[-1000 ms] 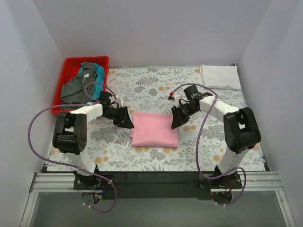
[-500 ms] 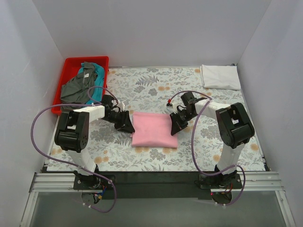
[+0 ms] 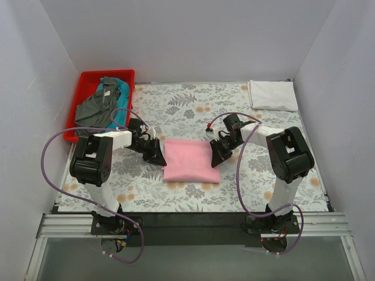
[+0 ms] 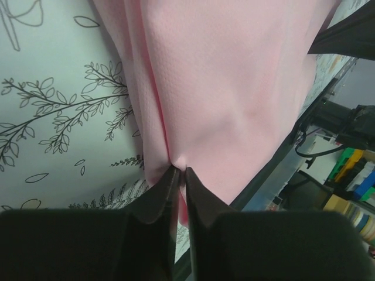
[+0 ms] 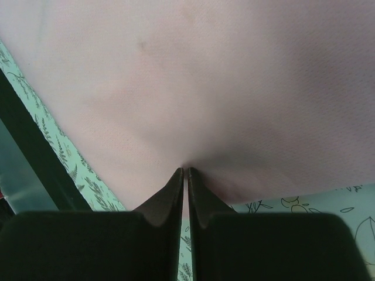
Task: Fold and stack the t-shirts
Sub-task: Fold the tshirt
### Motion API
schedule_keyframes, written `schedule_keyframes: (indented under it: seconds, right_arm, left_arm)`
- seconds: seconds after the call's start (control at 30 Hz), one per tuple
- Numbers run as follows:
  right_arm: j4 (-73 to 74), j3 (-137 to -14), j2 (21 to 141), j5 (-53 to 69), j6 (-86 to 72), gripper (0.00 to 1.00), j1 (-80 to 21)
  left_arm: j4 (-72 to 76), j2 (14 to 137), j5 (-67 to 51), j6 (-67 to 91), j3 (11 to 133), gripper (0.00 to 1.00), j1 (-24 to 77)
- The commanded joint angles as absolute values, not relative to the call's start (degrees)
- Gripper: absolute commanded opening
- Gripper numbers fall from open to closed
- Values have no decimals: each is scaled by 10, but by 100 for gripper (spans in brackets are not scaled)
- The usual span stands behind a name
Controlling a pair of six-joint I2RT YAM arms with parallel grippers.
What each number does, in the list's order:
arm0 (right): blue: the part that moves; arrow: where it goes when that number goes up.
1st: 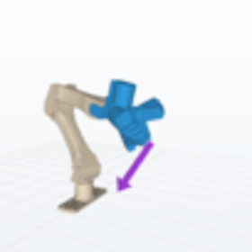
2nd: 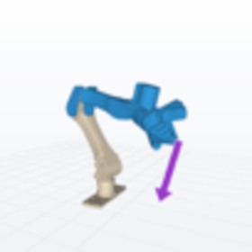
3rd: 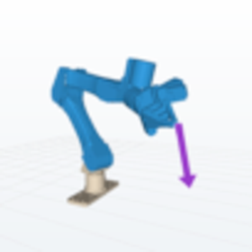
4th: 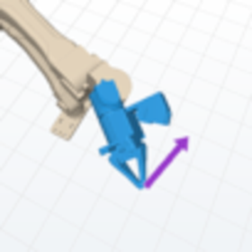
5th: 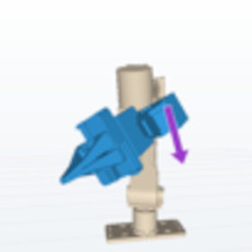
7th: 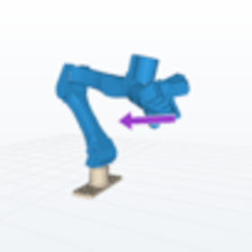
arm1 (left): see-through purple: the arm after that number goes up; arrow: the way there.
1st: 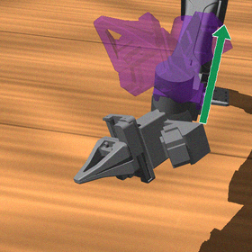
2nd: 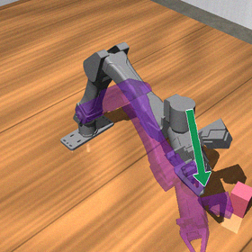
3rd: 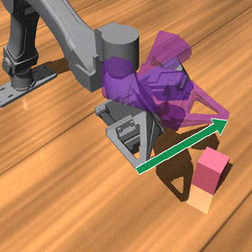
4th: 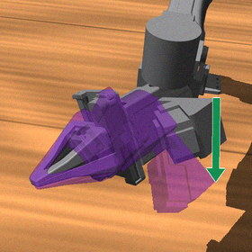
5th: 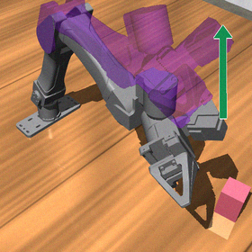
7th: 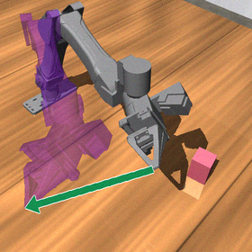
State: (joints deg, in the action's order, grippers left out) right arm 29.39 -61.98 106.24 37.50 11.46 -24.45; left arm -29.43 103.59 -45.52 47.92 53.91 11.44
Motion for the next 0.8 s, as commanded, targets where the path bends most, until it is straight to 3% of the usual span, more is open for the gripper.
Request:
schedule_keyframes:
  seconds: [0.0,0.07,0.27,0.5,0.77]
  right_arm:
    - [274,-608,1078,325,117,12,-252]
    - [274,-608,1085,311,115,12,-257]
    - [275,-607,1095,270,113,12,-261]
    - [276,-608,1101,265,110,13,-263]
    - [279,-615,1100,272,120,13,-272]
  left_arm:
    - [-285,998,-468,477,539,5,116]
    - [-285,977,-469,475,533,0,115]
    - [-289,921,-405,468,522,0,87]
    - [-294,975,-355,460,527,0,75]
    - [-269,1046,-375,474,537,0,83]
